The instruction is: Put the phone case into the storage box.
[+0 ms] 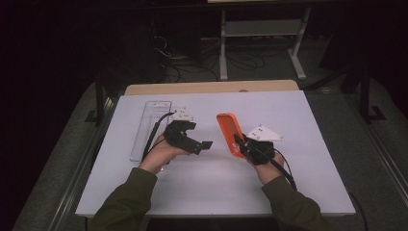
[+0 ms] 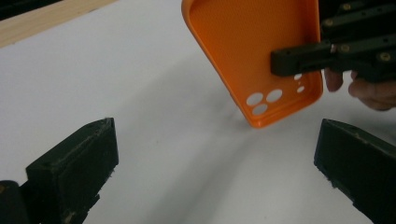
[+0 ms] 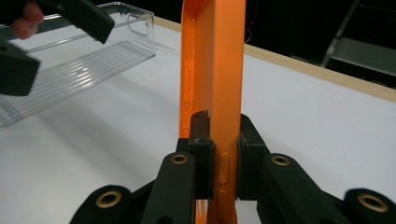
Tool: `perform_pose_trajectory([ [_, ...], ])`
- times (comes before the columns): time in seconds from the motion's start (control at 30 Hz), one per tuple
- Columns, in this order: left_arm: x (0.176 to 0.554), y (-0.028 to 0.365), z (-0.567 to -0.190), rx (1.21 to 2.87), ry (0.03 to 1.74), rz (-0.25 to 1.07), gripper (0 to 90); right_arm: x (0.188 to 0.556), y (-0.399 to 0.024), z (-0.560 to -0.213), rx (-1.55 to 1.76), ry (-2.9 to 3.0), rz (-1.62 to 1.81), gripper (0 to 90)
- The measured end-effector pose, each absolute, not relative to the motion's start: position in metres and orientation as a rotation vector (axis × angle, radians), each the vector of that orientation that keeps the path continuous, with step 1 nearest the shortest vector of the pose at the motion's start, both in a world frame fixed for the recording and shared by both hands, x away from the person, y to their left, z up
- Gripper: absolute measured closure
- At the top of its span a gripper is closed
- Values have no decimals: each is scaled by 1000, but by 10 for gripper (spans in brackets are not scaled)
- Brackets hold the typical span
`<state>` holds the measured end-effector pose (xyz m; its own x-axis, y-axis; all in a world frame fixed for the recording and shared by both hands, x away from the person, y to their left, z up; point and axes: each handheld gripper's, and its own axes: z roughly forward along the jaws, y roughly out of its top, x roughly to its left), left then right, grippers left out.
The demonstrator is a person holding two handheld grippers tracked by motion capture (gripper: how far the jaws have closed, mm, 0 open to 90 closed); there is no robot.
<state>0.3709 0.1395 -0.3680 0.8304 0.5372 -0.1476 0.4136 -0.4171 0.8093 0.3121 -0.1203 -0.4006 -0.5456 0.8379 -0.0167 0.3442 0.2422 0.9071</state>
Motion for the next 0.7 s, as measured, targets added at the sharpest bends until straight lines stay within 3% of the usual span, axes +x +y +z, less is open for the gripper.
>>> perform_pose_trajectory([
  [0.7,369,123,-369,1989,706,142,0,299,-103,-397,1001,2021,1289,788],
])
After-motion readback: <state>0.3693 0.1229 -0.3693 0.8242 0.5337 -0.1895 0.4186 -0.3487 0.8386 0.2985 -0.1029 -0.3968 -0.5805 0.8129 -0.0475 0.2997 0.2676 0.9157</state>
